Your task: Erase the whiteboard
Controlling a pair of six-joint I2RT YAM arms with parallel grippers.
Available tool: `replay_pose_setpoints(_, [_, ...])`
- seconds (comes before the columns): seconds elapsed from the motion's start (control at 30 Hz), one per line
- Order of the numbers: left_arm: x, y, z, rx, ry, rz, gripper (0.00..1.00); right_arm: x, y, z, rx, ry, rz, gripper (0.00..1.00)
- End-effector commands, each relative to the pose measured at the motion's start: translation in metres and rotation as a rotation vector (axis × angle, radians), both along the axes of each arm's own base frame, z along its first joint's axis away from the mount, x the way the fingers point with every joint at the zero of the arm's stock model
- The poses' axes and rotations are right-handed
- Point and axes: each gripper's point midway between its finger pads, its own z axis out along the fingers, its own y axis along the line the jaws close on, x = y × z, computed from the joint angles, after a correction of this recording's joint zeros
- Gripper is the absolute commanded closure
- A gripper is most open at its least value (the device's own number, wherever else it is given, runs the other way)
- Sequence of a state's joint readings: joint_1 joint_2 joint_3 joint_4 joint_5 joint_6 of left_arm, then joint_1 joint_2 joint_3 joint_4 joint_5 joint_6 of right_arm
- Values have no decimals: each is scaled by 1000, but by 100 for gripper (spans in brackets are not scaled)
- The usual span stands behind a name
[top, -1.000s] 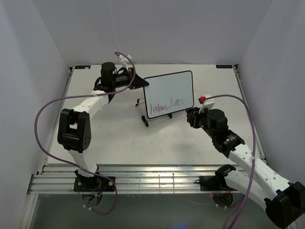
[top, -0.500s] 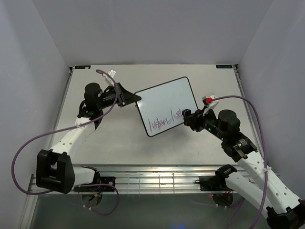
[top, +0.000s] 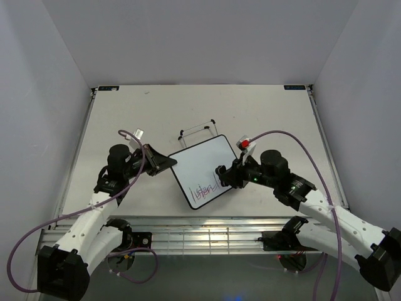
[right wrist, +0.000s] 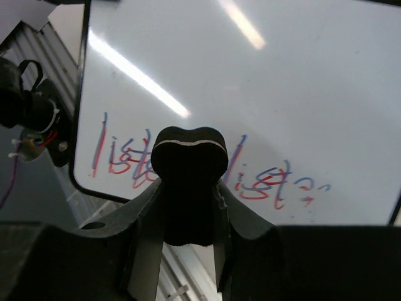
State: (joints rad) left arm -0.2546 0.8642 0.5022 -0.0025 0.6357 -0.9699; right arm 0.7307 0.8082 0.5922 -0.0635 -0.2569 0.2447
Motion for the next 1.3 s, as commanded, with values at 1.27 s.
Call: replay_pose_setpoints(1.27, [-34, 8, -96, 129, 243, -66, 100, -27, -21, -141, -444, 457, -212, 92])
